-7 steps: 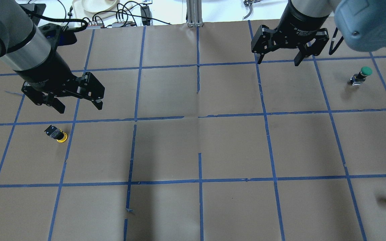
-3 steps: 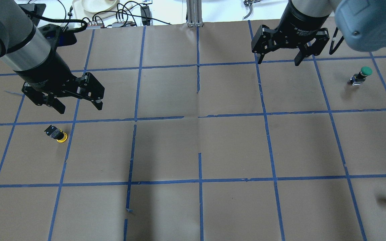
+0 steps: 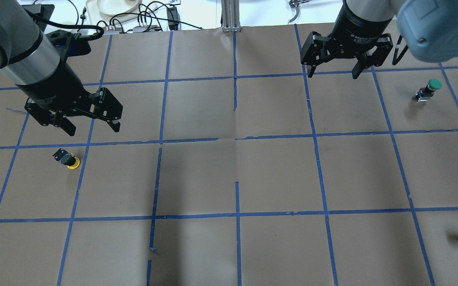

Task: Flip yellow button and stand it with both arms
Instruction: 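Lower the left gripper onto the lying yellow button and close on it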

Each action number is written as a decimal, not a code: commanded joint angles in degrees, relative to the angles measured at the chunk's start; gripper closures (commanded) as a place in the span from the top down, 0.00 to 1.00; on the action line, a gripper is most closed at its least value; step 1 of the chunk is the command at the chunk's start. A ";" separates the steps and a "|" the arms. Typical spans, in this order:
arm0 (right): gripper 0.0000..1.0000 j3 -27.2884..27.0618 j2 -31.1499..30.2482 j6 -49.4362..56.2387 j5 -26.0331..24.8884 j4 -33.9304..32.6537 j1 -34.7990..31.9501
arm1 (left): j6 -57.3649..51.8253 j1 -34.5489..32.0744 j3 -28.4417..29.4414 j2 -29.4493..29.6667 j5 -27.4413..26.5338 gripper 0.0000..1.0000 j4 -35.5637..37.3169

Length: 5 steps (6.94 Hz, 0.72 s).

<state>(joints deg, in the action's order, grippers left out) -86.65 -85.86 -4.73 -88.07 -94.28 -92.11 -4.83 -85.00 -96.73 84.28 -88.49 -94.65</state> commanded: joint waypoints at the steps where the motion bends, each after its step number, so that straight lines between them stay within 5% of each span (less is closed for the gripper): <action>1: 1.00 -0.01 -0.01 1.91 -1.41 -0.11 0.00 | -10.14 2.71 -0.91 1.85 0.25 1.00 1.03; 5: 1.00 0.17 0.08 1.74 -0.88 -0.91 0.00 | -48.40 22.92 -3.55 13.15 -4.55 1.00 15.22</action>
<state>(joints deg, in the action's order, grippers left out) -86.56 -85.79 -2.96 -88.97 -95.13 -92.11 -39.37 -66.27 -99.76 93.26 -90.07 -85.42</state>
